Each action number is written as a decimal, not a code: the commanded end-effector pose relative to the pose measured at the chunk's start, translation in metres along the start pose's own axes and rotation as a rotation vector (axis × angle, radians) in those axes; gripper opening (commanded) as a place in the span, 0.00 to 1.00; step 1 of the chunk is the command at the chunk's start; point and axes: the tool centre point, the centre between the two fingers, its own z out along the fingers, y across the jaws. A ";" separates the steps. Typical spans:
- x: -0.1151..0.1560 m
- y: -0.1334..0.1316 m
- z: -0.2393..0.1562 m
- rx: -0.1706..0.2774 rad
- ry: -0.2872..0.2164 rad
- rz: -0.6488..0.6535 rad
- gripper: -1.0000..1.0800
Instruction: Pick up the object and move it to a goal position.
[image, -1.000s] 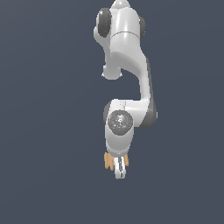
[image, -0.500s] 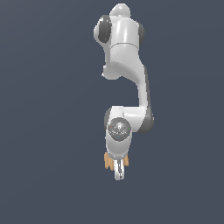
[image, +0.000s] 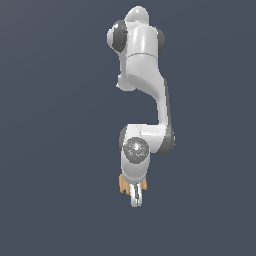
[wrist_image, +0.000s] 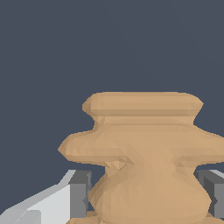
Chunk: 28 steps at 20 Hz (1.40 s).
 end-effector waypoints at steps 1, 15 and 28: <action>0.000 0.000 0.000 0.000 0.000 0.000 0.00; 0.005 0.004 -0.005 0.000 0.000 0.000 0.00; 0.046 0.040 -0.045 0.000 -0.001 0.000 0.00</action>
